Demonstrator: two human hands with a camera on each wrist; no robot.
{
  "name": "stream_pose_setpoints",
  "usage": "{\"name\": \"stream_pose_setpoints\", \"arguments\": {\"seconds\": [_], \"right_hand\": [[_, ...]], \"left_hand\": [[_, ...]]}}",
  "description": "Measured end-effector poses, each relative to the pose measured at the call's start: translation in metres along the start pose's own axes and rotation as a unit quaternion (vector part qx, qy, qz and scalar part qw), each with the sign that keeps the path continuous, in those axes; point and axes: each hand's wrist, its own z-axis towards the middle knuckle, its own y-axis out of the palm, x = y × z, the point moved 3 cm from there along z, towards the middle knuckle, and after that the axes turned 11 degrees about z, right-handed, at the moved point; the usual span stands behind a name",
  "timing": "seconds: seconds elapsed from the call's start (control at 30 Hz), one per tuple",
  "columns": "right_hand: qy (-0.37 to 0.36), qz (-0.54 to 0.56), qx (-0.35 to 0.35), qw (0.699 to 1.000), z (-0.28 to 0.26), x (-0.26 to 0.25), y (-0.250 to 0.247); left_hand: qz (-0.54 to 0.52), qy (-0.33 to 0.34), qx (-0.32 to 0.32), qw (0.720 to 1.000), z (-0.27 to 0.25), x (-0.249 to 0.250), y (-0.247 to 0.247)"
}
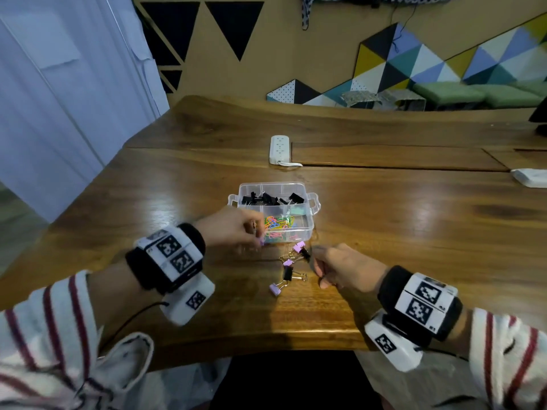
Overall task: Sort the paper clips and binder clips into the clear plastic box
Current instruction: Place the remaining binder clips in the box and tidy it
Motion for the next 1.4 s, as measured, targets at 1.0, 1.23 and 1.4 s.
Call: {"name": "stream_pose_setpoints", "arguments": {"seconds": [1.0,1.23,1.4], "right_hand": [[0.054,0.270,0.201,0.940,0.124,-0.027,-0.109],[0.091,0.069,0.138,0.984,0.156,-0.038,-0.093],[0.054,0.006,0.096,0.994,0.135,-0.042,-0.094]], "left_hand": [[-0.023,0.013,-0.068,0.997,-0.023,-0.002,0.017],[0.025,0.014,-0.073,0.997,-0.028,0.006,0.022],[0.052,0.014,-0.087,0.995,-0.028,0.009,0.030]]}}
